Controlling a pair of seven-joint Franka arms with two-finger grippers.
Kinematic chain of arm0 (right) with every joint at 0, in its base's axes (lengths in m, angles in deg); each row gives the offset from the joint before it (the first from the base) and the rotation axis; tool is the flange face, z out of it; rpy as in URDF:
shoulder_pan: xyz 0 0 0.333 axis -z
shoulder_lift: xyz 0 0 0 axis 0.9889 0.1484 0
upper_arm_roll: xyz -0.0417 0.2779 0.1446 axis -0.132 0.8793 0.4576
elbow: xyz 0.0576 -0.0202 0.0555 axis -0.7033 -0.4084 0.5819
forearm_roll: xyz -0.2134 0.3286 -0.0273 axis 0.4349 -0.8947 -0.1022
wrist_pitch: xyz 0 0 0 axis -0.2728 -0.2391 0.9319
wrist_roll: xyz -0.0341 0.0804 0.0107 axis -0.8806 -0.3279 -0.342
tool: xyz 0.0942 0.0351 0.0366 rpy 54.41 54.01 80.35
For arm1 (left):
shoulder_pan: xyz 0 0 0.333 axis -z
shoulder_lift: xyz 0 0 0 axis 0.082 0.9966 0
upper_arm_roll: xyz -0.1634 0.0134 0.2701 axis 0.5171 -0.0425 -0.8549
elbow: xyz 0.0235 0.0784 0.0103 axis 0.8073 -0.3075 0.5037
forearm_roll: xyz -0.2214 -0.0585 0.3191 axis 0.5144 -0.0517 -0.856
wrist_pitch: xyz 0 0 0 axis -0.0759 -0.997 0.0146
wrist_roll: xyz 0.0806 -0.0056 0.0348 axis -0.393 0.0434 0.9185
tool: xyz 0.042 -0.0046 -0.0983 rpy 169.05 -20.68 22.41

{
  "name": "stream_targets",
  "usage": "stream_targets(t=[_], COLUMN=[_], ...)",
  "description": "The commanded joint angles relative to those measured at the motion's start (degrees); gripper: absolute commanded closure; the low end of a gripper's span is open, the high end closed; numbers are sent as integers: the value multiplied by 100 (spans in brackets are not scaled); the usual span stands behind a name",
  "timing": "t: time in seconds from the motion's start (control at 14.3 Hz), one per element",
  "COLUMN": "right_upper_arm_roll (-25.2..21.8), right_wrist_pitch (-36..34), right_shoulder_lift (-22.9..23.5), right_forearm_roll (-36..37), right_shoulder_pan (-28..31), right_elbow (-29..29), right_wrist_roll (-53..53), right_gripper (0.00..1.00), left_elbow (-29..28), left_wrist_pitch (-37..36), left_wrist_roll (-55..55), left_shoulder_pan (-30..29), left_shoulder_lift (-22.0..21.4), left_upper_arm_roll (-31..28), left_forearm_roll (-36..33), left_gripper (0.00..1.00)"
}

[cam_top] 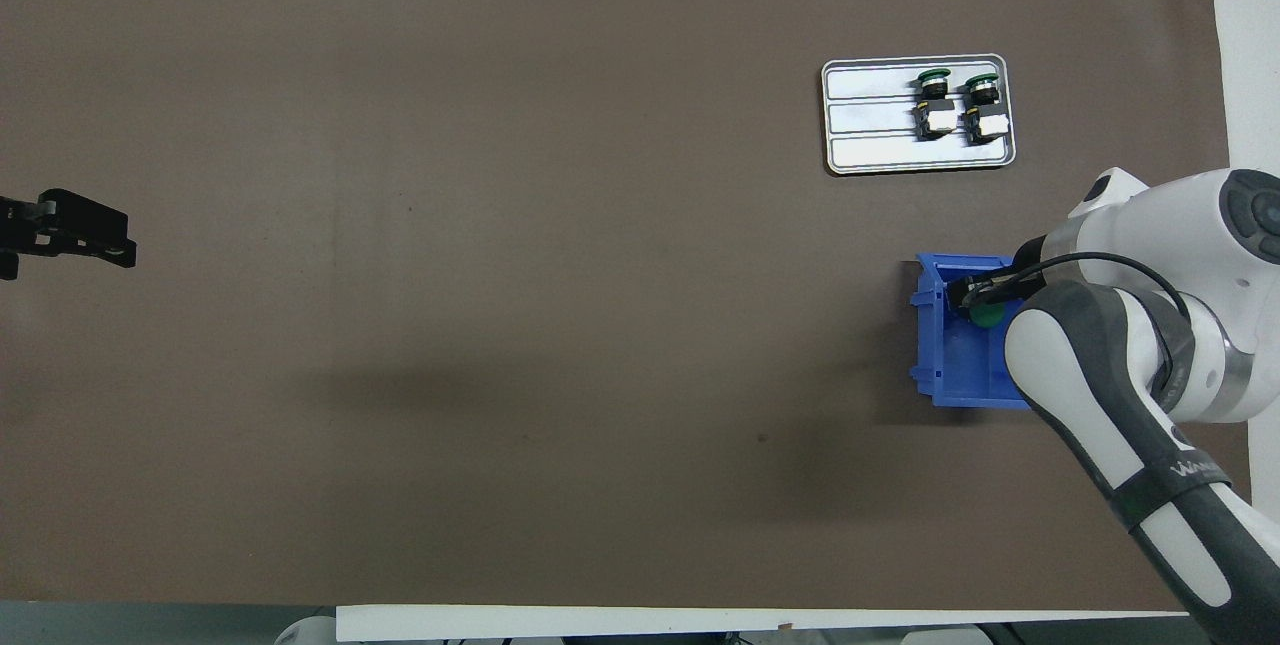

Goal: Place and press button with both arms
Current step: 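Carry the part with the right gripper and lower it into the blue bin, then open the right gripper and retract it from the blue bin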

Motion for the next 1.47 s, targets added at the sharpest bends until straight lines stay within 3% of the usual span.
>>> stream_targets(t=[0.0,0.14,0.35,0.42,0.63,0.84,1.4], right_upper_arm_roll=[43,43,43,43,52,87,61], right_wrist_pitch=[10,-365,-1489,-1893,-3193,-4373,-4437], right_shoulder_lift=[-38,-99,-117,-126,-39,348,226], right_forearm_roll=[-17,36,45,80,98,107,317], right_shoulder_pan=[56,56,56,56,38,38,47], right_elbow=[14,302,1258,1619,3111,4581,4478], right_wrist_roll=[58,66,66,58,-178,-610,-619], right_gripper=[25,23,17,0,0,0,0], left_elbow=[-17,-9,-9,0,9,0,-9], left_wrist_pitch=[-107,-98,-107,-98,-46,-80,-28], left_wrist_roll=[-197,-269,-269,-242,-224,-216,-216], left_shoulder_pan=[15,-20,-20,-29,-125,-187,-196], left_shoulder_lift=[-110,-110,-119,-136,-145,-145,-145], left_upper_arm_roll=[-33,-60,-77,-77,-77,-77,-77], left_forearm_roll=[-65,-65,-65,-65,-73,-74,-74], left_gripper=[0,0,0,0,0,0,0])
